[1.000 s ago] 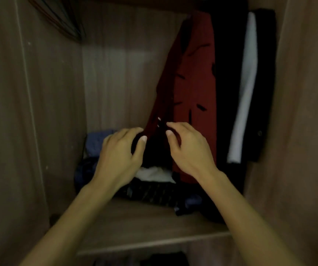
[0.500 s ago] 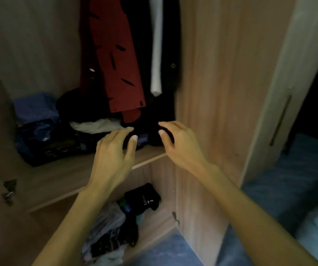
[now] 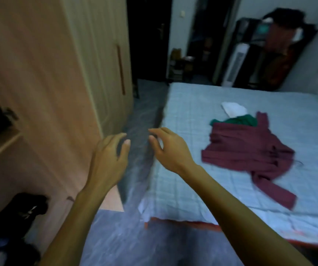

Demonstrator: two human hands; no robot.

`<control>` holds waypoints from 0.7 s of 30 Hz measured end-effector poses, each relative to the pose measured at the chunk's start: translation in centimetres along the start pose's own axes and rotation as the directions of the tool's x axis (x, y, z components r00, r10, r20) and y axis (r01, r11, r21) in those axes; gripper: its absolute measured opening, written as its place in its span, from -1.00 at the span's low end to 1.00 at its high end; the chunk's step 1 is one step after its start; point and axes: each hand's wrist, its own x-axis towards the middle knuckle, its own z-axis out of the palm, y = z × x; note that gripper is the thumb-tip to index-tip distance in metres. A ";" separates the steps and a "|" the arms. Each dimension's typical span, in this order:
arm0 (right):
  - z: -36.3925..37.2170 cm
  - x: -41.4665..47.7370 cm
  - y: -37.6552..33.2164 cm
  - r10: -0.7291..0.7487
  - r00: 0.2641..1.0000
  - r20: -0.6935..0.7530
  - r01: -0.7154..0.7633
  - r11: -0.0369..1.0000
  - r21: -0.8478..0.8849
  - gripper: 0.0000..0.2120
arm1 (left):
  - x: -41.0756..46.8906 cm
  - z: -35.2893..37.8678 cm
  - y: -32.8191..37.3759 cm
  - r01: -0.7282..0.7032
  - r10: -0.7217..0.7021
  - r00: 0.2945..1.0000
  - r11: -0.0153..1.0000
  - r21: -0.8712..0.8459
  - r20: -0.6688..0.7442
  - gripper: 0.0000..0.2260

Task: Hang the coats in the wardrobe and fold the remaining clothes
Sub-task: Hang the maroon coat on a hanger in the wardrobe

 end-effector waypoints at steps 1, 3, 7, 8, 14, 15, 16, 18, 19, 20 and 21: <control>-1.4 -1.1 2.0 0.048 0.998 -0.032 -0.049 0.999 -0.009 -0.67 | 0.3 2.0 1.4 -0.034 0.034 0.999 0.999 -0.009 0.036 -0.52; -4.1 -3.1 5.9 0.125 0.987 -0.099 -0.127 0.992 -0.016 -0.70 | 0.7 5.9 4.3 -0.091 0.095 0.991 0.995 -0.043 0.097 -0.51; -9.0 -7.4 13.4 0.274 0.940 -0.201 -0.279 0.960 0.005 -0.71 | 0.5 13.7 11.2 -0.143 0.173 0.963 0.978 -0.152 0.207 -0.54; -10.2 -8.5 15.3 0.297 0.930 -0.218 -0.303 0.953 0.008 -0.70 | 0.3 15.7 12.9 -0.147 0.187 0.954 0.973 -0.178 0.235 -0.53; -18.1 -15.5 27.8 0.423 0.857 -0.296 -0.436 0.900 0.025 -0.71 | -0.5 28.6 23.8 -0.242 0.303 0.890 0.947 -0.212 0.341 -0.52; -19.5 -16.7 29.9 0.445 0.841 -0.308 -0.461 0.887 0.023 -0.70 | -0.8 30.7 25.7 -0.253 0.317 0.876 0.943 -0.215 0.363 -0.53; -20.8 -17.8 31.9 0.465 0.826 -0.317 -0.484 0.875 0.022 -0.69 | -1.1 32.8 27.5 -0.261 0.329 0.862 0.940 -0.221 0.386 -0.54; -23.2 -19.7 35.6 0.515 0.793 -0.327 -0.536 0.843 0.028 -0.68 | -1.6 36.3 30.6 -0.262 0.343 0.834 0.935 -0.238 0.432 -0.56; -24.2 -20.6 37.3 0.536 0.776 -0.332 -0.559 0.829 0.030 -0.68 | -1.7 37.9 31.9 -0.258 0.346 0.822 0.934 -0.246 0.452 -0.56; -25.0 -21.2 38.8 0.551 0.764 -0.336 -0.575 0.818 0.035 -0.70 | -1.7 39.3 32.8 -0.251 0.345 0.813 0.935 -0.253 0.469 -0.57; -25.7 -21.8 40.2 0.568 0.752 -0.335 -0.589 0.807 0.046 -0.71 | -1.6 40.5 33.5 -0.239 0.338 0.807 0.937 -0.255 0.485 -0.57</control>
